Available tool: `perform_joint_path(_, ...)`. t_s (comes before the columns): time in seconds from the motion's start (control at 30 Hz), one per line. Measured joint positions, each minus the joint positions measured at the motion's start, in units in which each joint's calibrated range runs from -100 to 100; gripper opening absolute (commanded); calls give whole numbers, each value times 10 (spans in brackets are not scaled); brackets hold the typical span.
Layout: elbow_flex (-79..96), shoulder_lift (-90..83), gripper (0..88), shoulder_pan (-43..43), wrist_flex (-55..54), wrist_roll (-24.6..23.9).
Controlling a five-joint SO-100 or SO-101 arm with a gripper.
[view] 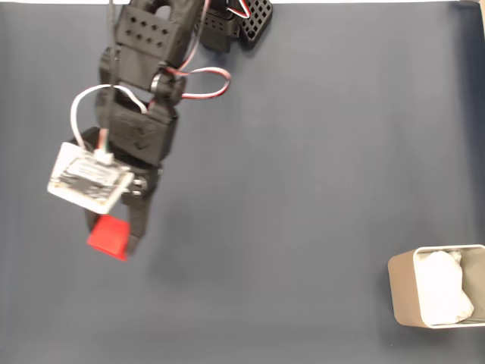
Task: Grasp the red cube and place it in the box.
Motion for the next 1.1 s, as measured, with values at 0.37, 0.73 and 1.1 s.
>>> perform_joint_path(0.37,0,-58,0,-105,21,1)
perform_joint_path(0.73,0,-77,0,-205,34,12)
perform_joint_path(1.1,-23,-77,0,-293,37,15)
